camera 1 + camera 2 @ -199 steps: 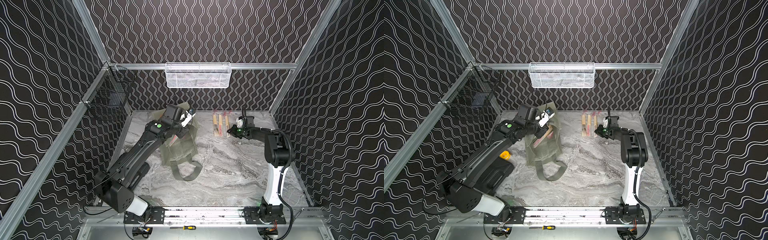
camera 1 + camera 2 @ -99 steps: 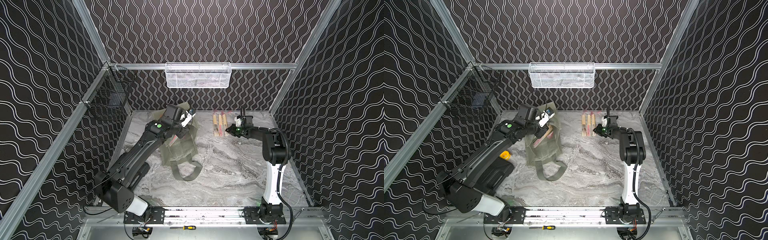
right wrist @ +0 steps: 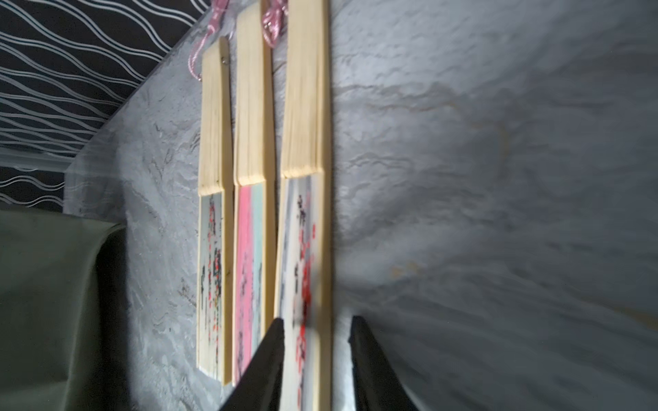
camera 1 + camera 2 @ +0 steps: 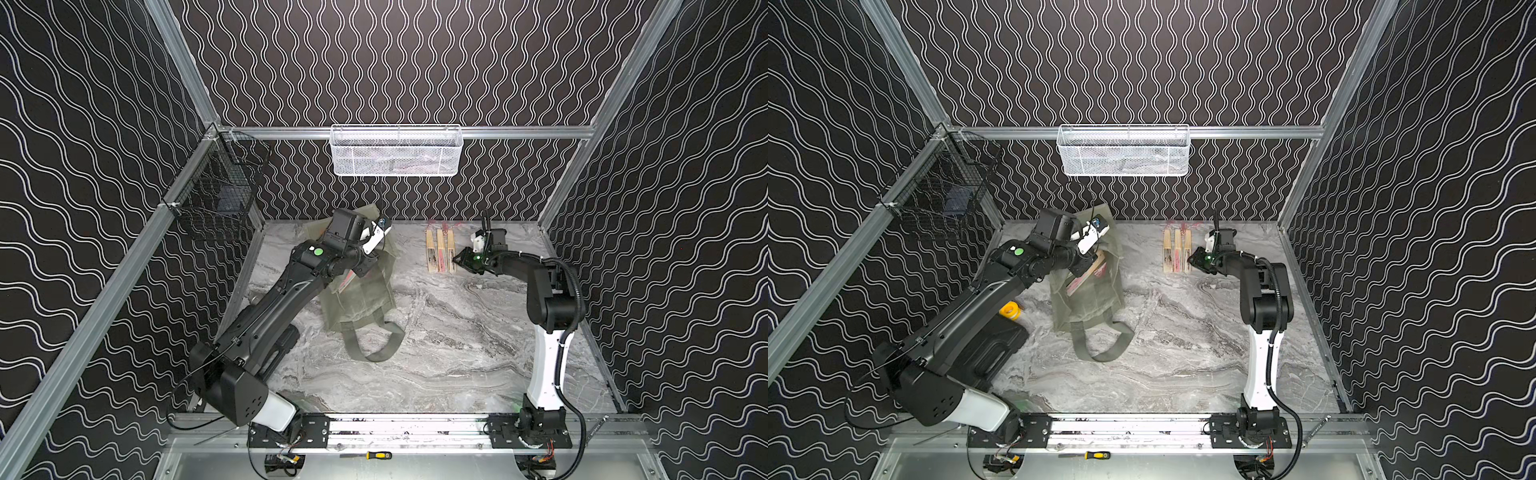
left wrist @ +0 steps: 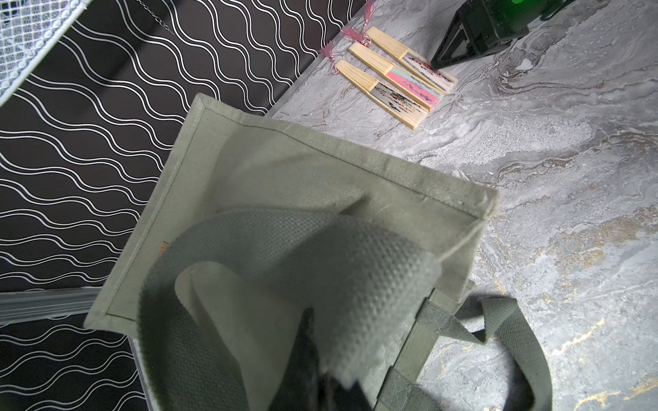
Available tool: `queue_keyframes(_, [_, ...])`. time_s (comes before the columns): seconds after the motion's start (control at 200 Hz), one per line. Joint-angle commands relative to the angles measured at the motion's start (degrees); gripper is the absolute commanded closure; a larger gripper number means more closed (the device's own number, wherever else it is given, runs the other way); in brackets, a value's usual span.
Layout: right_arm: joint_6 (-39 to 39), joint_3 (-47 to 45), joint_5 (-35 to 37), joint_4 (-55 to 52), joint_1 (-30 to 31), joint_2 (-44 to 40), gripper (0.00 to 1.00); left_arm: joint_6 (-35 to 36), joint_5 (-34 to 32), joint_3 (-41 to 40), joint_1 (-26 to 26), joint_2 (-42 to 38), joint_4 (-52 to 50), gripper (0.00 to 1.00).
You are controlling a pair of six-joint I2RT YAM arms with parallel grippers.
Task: Take out the folding fans from the tote bags
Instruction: Place the folding fan at the center of the board.
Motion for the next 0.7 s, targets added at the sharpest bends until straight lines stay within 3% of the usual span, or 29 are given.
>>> queue_keyframes(0.0, [0.17,-1.33,2.41,-1.86,-0.03,-2.94,0.63,0.48,-0.07,-0.22,-0.02,0.18,2.35,1.0])
queue_keyframes(0.135, [2.83,-5.78,1.66,0.74,0.05,-8.57,0.62,0.47,-0.06,-0.2,-0.02,0.18,2.3,1.0])
queue_keyframes(0.385, [13.18,-23.84,-0.95,11.57,1.64,-24.44,0.62,0.38,-0.06,-0.27,-0.02,0.18,2.52,1.0])
queue_keyframes(0.495, [15.32,-32.87,1.18,15.06,4.56,-32.57,0.62,0.16,-0.06,0.13,-0.04,0.54,2.03,1.0])
queue_keyframes(0.696, [17.84,-41.18,5.42,16.59,12.35,-44.36,0.62,-0.04,0.06,0.37,0.04,0.38,1.82,1.0])
